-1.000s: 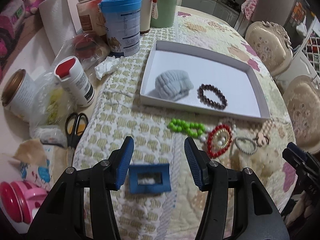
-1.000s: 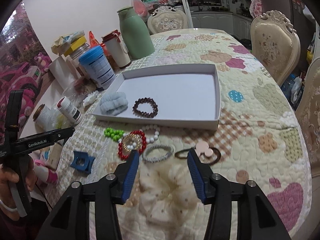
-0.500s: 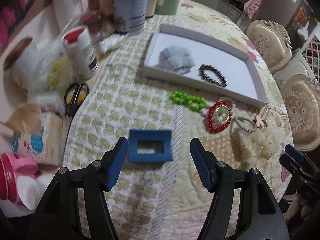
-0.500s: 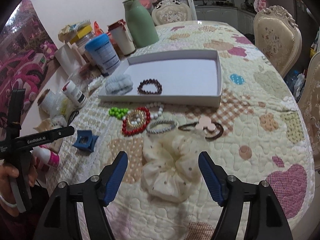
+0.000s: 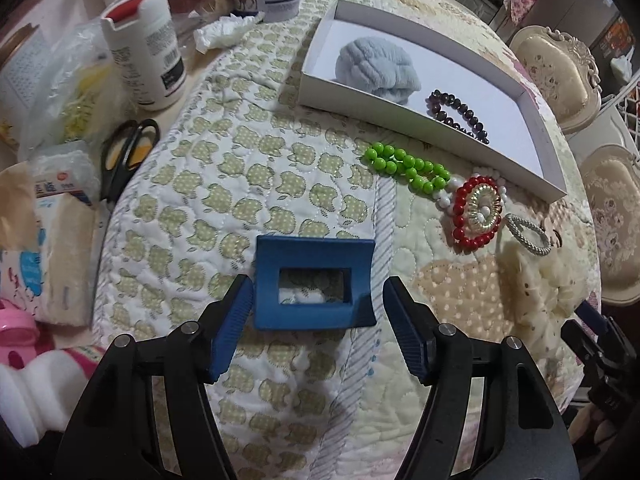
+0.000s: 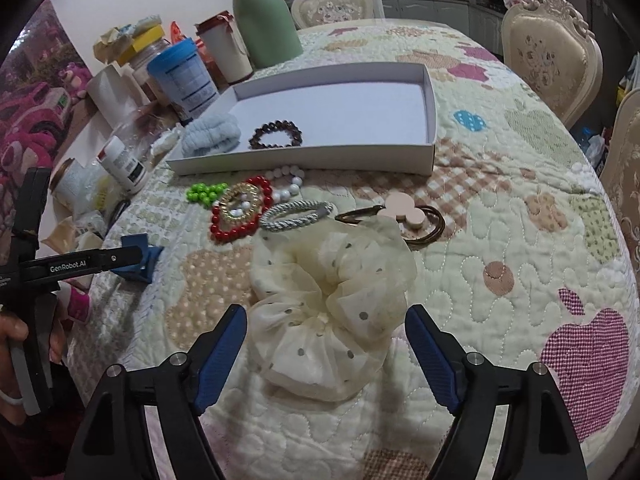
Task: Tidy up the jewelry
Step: 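Grasp the blue claw clip with the left tool while the right tool grasps the cream scrunchie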
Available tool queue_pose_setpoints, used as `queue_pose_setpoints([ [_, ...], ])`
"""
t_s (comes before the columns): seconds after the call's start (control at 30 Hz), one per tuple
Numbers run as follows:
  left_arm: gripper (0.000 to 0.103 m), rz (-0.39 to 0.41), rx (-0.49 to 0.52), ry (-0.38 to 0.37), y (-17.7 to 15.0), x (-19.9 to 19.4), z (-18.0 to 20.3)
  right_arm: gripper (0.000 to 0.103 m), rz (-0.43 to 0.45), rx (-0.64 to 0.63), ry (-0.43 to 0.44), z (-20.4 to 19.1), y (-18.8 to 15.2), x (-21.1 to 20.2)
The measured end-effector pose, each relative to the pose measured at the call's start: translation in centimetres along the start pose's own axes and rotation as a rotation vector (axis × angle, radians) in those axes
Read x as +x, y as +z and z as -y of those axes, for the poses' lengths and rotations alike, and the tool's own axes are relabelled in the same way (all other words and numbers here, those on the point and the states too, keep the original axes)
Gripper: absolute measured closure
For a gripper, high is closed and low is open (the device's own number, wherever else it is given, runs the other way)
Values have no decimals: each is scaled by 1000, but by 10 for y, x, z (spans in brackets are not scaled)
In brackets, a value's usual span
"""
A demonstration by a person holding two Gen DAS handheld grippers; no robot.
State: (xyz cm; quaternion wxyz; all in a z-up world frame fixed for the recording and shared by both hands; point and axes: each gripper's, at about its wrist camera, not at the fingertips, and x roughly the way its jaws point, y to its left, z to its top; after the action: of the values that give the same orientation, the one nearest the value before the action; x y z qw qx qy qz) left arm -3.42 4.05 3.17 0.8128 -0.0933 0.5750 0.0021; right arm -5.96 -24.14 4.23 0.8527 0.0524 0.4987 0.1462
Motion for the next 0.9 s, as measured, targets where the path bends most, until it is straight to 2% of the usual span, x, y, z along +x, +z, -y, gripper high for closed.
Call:
queue_pose_setpoints([
  [0.2, 31, 0, 23, 39, 3, 12, 6, 22, -26, 7, -25, 2, 6, 21],
  [0.27, 31, -35, 36, 49, 3, 20, 8, 22, -41, 7, -25, 2, 7, 29],
  [0.3, 31, -52, 50, 63, 3, 24, 9, 24, -49, 17, -17, 3, 7, 34],
  [0.33, 31, -36, 77, 84, 2, 24, 12, 26, -50, 29, -9, 4, 6, 36],
  [0.4, 31, -29, 104, 105, 1, 26, 17, 65, -12, 28, -8, 5, 4, 32],
  [0.47, 33, -17, 97, 91, 0, 26, 16, 71, -13, 25, 4, 6, 2, 29],
  [0.5, 36, -5, 88, 83, 0, 25, 14, 78, -9, 19, 8, 6, 1, 27],
  [0.6, 39, 7, 83, 57, -2, 23, 13, 84, 3, 0, 18, 6, -3, 14],
  [0.9, 39, 83, 117, 20, -2, -20, 21, 85, 85, 23, 75, 18, -7, -40],
])
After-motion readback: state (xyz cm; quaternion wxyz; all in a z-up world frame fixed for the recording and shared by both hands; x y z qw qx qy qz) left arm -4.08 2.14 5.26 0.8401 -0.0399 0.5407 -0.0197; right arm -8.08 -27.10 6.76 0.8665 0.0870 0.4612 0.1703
